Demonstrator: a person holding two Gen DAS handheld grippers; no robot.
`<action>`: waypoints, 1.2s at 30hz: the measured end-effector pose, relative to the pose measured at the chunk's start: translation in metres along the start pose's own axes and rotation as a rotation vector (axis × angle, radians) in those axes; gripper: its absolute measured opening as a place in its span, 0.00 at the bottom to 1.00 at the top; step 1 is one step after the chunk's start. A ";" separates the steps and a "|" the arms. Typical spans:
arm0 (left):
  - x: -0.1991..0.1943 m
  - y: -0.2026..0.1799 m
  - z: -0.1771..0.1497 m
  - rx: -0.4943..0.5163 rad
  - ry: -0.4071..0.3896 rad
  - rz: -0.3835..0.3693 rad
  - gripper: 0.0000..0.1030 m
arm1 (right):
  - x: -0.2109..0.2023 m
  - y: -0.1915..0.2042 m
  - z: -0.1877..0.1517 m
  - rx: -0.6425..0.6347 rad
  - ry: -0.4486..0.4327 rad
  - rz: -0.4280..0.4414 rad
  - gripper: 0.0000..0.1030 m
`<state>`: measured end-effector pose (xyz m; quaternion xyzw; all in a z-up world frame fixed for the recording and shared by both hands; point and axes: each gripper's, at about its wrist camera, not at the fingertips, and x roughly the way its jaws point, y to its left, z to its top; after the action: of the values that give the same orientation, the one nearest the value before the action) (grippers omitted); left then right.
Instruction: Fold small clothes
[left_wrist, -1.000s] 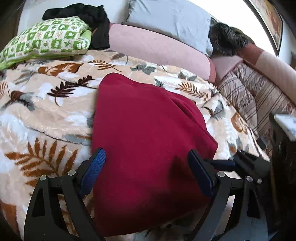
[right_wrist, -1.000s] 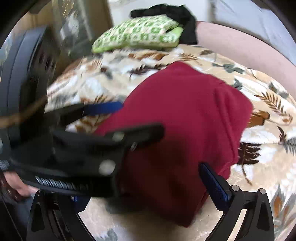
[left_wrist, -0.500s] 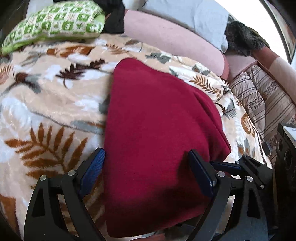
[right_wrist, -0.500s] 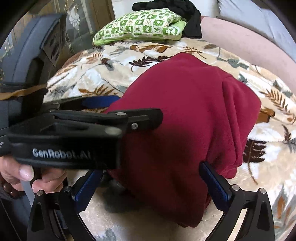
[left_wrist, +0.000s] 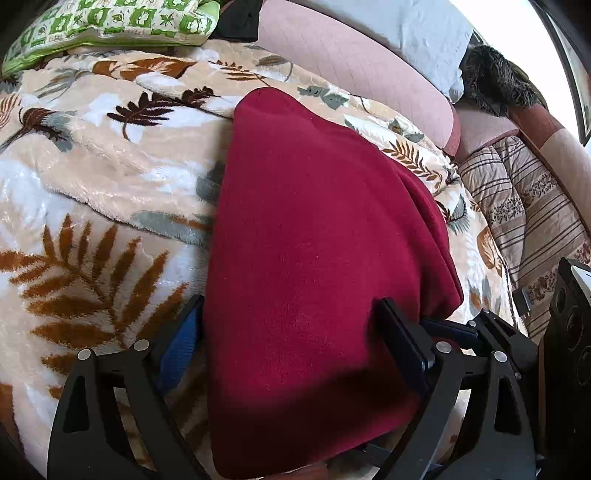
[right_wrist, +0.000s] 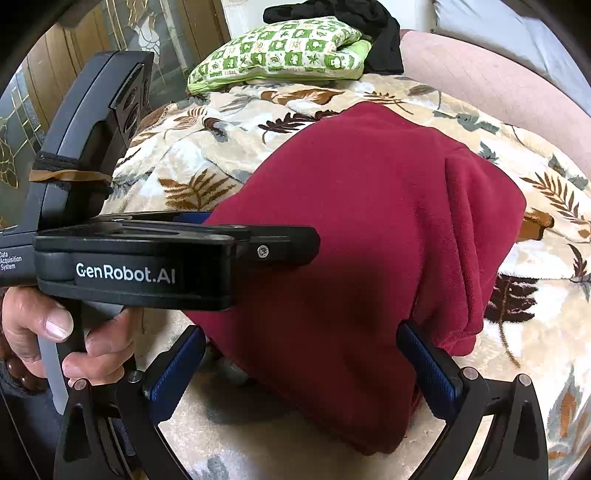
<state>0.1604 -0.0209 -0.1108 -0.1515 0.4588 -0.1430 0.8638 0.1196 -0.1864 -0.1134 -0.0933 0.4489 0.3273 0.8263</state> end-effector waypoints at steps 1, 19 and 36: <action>0.000 0.000 0.000 0.000 0.000 -0.001 0.90 | 0.000 0.000 0.000 0.000 0.000 0.000 1.00; 0.006 -0.001 0.002 0.014 0.033 -0.029 0.99 | -0.009 0.000 0.005 0.026 -0.012 0.030 1.00; -0.005 -0.005 0.006 0.035 0.004 -0.038 0.99 | -0.072 -0.063 0.065 0.254 -0.199 -0.247 0.91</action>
<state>0.1621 -0.0229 -0.1012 -0.1446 0.4551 -0.1677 0.8625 0.1758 -0.2390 -0.0270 -0.0097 0.3877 0.1721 0.9056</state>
